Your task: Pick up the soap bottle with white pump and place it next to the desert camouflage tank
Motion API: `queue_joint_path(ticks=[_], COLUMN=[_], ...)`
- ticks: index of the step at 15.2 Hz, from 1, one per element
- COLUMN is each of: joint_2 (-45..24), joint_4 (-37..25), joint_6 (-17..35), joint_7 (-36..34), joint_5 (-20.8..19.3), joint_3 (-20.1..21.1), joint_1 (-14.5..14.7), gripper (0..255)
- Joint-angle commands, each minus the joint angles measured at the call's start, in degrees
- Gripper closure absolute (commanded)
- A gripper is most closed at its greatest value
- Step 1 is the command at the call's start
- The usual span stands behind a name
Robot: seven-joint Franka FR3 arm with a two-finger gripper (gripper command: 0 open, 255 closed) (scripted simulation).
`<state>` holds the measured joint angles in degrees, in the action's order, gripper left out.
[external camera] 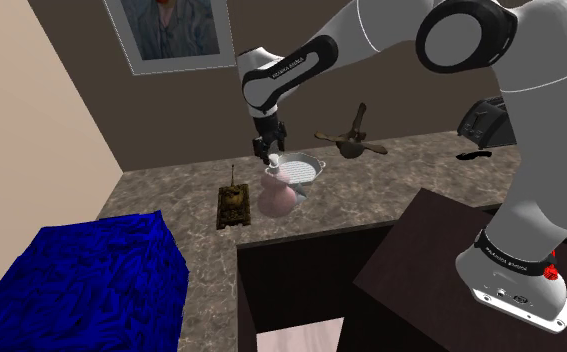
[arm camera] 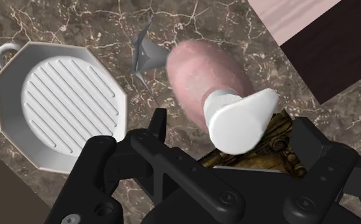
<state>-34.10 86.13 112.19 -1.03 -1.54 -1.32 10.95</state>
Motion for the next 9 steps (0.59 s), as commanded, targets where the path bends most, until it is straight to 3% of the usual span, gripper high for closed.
queue_joint_path(ticks=[1,9], joint_2=[0.41,0.65], joint_4=[-2.64,-3.79], joint_6=[-3.07,-4.47], joint_7=[-0.02,-0.01], joint_5=[0.02,0.03], joint_3=[0.03,0.03], joint_1=[0.08,0.11], gripper=[0,0])
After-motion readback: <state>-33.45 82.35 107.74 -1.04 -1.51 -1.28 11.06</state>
